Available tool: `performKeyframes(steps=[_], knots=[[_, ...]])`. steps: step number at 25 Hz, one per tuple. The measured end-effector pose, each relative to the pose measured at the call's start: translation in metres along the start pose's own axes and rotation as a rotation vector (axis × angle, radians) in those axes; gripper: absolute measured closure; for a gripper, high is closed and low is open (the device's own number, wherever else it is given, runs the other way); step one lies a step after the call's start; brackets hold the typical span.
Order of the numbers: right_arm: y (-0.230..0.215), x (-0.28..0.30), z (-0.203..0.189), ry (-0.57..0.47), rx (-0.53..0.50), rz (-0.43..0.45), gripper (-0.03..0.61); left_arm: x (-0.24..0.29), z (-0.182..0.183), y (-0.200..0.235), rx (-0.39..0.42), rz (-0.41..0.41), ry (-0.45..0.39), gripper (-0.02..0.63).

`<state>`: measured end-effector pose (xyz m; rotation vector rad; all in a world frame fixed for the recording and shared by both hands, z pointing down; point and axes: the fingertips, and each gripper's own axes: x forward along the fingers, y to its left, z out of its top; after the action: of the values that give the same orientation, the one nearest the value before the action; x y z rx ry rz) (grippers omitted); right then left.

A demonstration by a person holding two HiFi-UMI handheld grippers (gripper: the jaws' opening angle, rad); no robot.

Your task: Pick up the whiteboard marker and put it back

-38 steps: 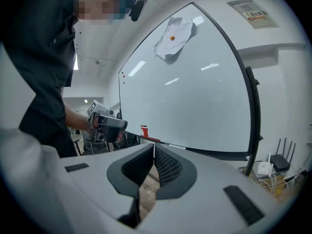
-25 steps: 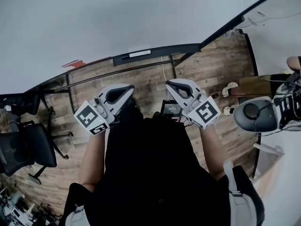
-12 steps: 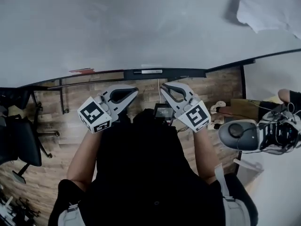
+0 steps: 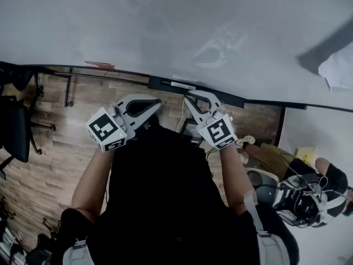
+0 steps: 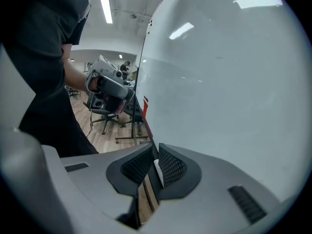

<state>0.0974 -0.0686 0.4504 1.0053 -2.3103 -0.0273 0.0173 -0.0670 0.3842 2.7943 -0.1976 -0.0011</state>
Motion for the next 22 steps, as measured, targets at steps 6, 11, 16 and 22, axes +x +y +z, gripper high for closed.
performKeyframes(steps=[6,11,16,22], knots=[[-0.027,0.028,-0.018,0.078,-0.062,0.025,0.468,0.02,0.005,0.021,-0.04,0.06,-0.009,0.603],[-0.055,0.054,-0.021,0.139,-0.119,0.004,0.468,0.032,0.021,0.047,-0.067,0.085,-0.016,0.603],[-0.067,0.078,-0.032,0.222,-0.186,-0.012,0.468,0.036,0.029,0.063,-0.07,0.093,-0.02,0.603],[-0.071,0.087,-0.051,0.324,-0.225,-0.032,0.468,0.038,0.025,0.062,-0.081,0.095,-0.019,0.603]])
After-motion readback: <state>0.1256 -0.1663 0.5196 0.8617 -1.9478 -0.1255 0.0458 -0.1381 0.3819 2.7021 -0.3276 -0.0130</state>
